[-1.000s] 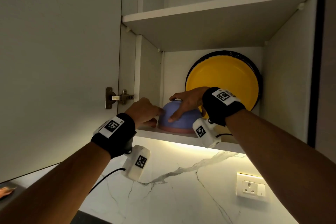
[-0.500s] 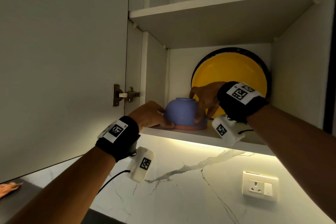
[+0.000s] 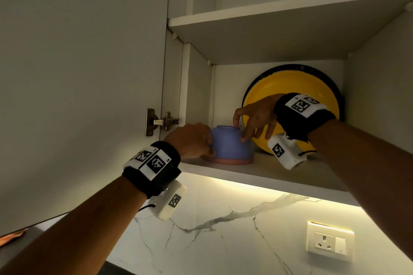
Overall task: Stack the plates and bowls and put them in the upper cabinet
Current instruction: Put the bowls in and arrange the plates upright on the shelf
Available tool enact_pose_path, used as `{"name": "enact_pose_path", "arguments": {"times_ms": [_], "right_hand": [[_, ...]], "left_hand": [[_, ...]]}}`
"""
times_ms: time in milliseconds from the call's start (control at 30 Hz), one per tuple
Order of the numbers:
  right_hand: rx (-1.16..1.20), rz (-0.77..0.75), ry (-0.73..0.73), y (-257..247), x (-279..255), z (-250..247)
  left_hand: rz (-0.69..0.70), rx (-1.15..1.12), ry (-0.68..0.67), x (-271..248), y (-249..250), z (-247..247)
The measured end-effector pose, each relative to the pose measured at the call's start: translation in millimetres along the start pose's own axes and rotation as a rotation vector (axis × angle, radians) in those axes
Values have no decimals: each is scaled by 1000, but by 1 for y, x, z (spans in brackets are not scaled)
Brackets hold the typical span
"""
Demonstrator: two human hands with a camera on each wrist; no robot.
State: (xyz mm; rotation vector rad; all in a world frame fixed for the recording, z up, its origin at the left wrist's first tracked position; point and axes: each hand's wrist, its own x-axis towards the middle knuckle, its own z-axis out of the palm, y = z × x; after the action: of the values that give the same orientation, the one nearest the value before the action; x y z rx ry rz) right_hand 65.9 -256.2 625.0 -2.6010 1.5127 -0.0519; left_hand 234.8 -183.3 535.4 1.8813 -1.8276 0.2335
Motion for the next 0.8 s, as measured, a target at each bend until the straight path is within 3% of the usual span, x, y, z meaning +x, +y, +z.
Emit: {"name": "enact_pose_path", "arguments": {"times_ms": [467,633,800], "right_hand": [[-320,-67,-31,-3,17,-4],[-202,-124,-7,4,38,-4],[-174,-47,-103,-3,38,-2]], "left_hand": [[-71,135,-87,26,0,-1],[-87,186,-134,37,1,3],[-78,217,-126,42,-1,5]]}}
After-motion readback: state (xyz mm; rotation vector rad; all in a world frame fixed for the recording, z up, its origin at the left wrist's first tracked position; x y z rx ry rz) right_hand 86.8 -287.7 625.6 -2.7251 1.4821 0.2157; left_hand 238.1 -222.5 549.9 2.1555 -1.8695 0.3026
